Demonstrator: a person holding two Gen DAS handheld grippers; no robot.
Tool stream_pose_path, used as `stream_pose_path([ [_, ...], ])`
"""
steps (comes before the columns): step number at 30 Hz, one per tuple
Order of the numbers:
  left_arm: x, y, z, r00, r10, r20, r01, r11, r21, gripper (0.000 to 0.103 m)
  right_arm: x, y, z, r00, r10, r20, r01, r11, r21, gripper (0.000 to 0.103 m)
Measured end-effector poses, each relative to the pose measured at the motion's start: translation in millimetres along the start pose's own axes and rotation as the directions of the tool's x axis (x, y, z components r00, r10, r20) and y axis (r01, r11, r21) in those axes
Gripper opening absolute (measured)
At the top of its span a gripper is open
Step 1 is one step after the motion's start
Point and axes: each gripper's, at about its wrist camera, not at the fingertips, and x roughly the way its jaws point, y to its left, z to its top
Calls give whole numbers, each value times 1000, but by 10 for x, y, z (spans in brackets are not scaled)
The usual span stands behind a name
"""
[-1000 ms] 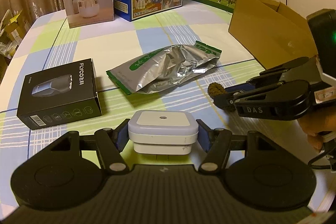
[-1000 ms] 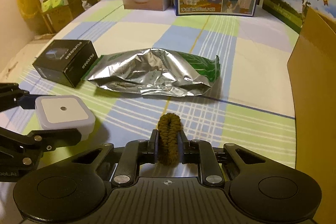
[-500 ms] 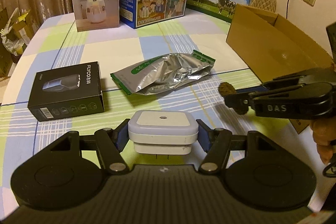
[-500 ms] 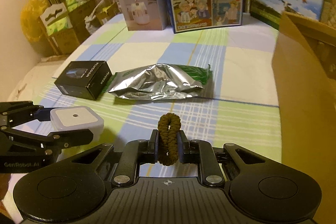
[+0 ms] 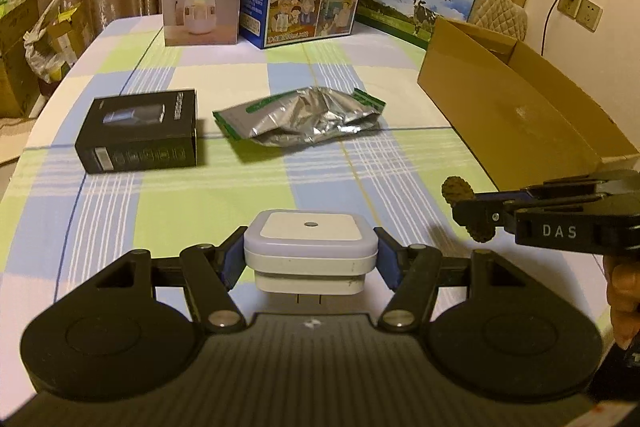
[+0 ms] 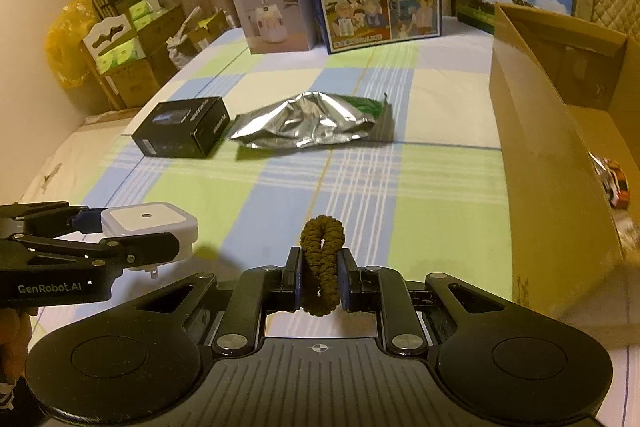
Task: Organize objects
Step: 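Carry the plug adapter and the hair tie over the cardboard box with both tools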
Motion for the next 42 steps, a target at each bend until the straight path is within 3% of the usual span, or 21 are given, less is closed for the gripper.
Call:
stream_pose_path([
  [10, -104, -58, -130, 1000, -4, -1, 4, 1000, 3, 60, -79, 25, -163, 1000, -5, -11, 5, 1000, 3, 15],
  [20, -221, -171, -120, 1000, -3, 29, 3, 1000, 23, 60, -252, 27, -238, 999, -15, 31, 15, 1000, 23, 15],
  [30, -524, -495, -166, 997, -29, 68, 26, 999, 43, 60, -720, 17, -455, 998, -12, 67, 8, 998, 62, 15],
  [42, -888, -1115, -169, 992, -87, 96, 79, 993, 89, 60, -1522, -301, -537, 984, -81, 158, 65, 992, 107, 15],
])
